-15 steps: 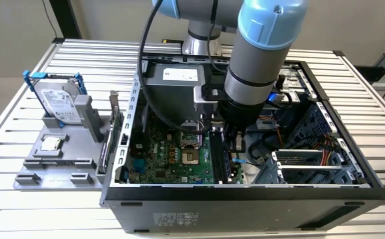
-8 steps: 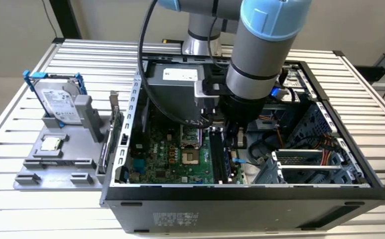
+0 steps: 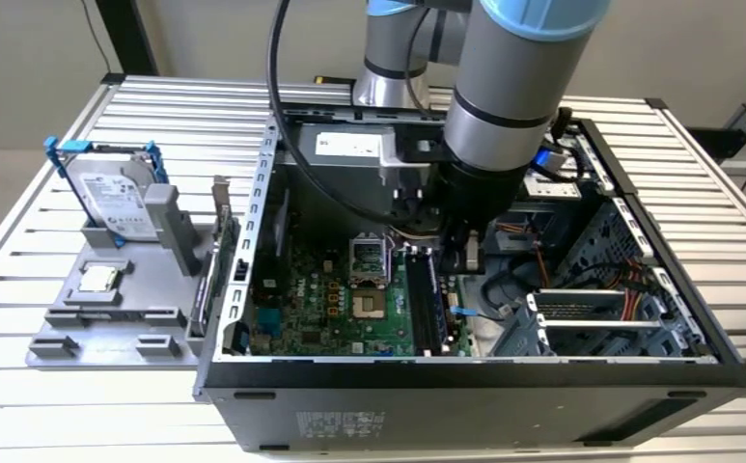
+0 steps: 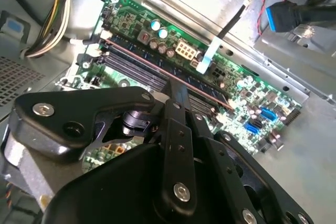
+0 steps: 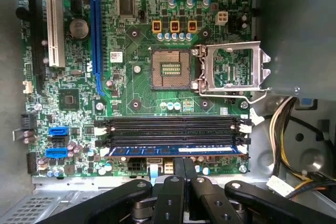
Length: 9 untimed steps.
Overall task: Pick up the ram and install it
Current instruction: 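Press down the ram until it locks into place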
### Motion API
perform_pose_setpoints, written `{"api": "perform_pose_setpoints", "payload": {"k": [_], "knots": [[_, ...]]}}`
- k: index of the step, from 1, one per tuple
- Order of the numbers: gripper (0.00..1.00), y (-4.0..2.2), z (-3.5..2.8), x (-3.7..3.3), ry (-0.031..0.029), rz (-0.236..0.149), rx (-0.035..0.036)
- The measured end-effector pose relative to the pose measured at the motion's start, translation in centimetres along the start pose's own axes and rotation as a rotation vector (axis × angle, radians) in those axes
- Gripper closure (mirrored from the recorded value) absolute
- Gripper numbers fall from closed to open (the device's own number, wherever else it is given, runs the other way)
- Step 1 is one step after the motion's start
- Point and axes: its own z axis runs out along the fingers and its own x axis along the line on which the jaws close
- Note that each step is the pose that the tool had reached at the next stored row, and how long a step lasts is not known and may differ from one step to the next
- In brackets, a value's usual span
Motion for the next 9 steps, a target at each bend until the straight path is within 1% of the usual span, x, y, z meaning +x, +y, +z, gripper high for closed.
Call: {"api": "perform_pose_setpoints", "payload": {"k": [2, 5, 9], "knots": [[1.00, 0.00, -0.14, 0.00, 0.0001, 0.000, 0.0000], [1.00, 0.00, -0.31, -0.01, 0.0007, 0.000, -0.0020], [1.00, -0.02, -0.90, -0.02, 0.0012, 0.000, -0.0030]]}}
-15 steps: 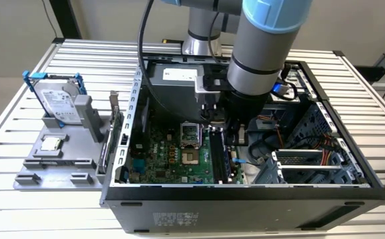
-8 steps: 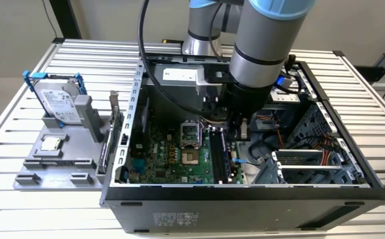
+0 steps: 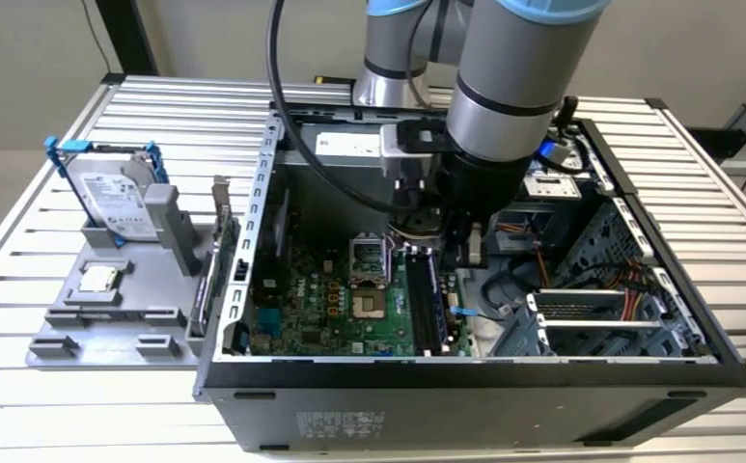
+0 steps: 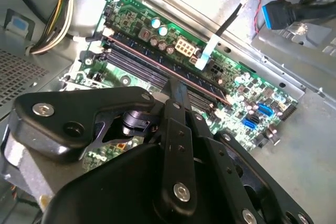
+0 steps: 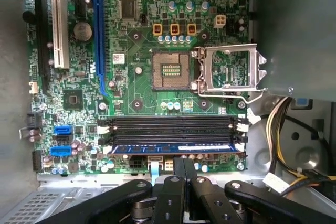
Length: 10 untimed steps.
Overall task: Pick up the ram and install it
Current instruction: 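Press down the ram until it locks into place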
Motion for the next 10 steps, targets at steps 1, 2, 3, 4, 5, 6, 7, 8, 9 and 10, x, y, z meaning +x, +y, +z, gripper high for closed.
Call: {"api": "perform_pose_setpoints", "payload": {"k": [1, 2, 3, 4, 5, 6, 7, 8, 9, 10], "knots": [[1.00, 0.00, -0.11, 0.00, -0.0001, 0.000, 0.0000], [1.00, 0.00, -0.35, -0.01, 0.0000, 0.000, -0.0001], [1.00, -0.01, -0.65, -0.01, 0.0001, 0.000, -0.0001], [1.00, -0.01, -0.92, -0.02, 0.0000, 0.000, -0.0001], [1.00, -0.01, -1.11, -0.02, 0.0000, 0.000, -0.0001], [1.00, -0.02, -1.30, -0.02, 0.0000, 0.000, -0.0001], [1.00, -0.02, -1.52, -0.03, 0.0001, 0.000, -0.0001], [1.00, -0.02, -1.67, -0.03, 0.0003, 0.000, -0.0001], [1.00, -0.02, -1.67, -0.03, -0.0001, 0.000, -0.0008], [1.00, -0.02, -1.67, -0.03, -0.0001, 0.000, -0.0008]]}}
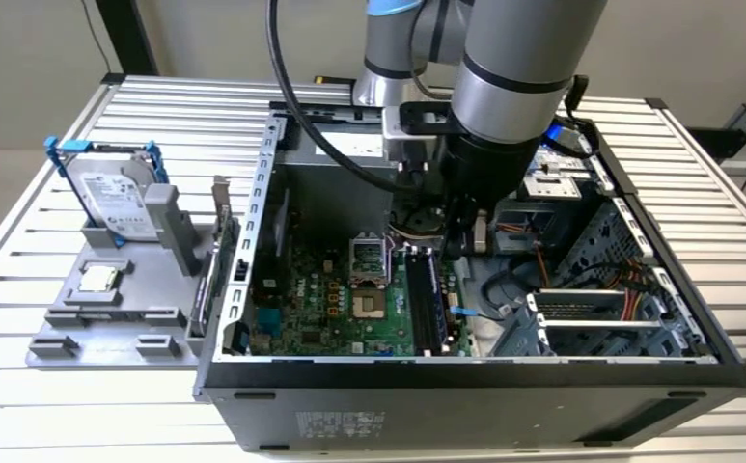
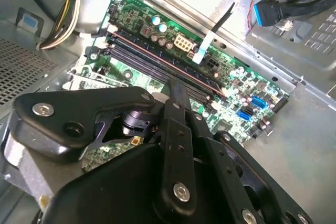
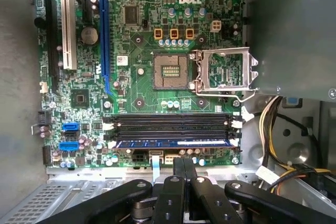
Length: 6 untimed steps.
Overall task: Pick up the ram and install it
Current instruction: 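Press down the ram until it locks into place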
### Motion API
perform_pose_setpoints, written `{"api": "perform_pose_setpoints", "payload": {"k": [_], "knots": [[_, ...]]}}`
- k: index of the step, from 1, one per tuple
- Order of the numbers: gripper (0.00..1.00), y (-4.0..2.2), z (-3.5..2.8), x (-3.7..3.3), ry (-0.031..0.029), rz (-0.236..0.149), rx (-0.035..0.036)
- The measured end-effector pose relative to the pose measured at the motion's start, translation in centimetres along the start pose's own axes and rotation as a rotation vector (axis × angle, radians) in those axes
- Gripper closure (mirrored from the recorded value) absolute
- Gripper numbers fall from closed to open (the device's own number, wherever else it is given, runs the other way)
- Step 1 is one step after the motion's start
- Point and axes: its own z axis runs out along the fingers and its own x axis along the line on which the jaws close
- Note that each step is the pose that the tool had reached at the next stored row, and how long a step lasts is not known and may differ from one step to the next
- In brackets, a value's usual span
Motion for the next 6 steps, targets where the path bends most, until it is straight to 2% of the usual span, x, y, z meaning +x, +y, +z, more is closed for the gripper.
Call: {"api": "perform_pose_setpoints", "payload": {"k": [6], "knots": [[1.00, 0.00, -0.01, 0.00, 0.0001, 0.000, 0.0000]]}}
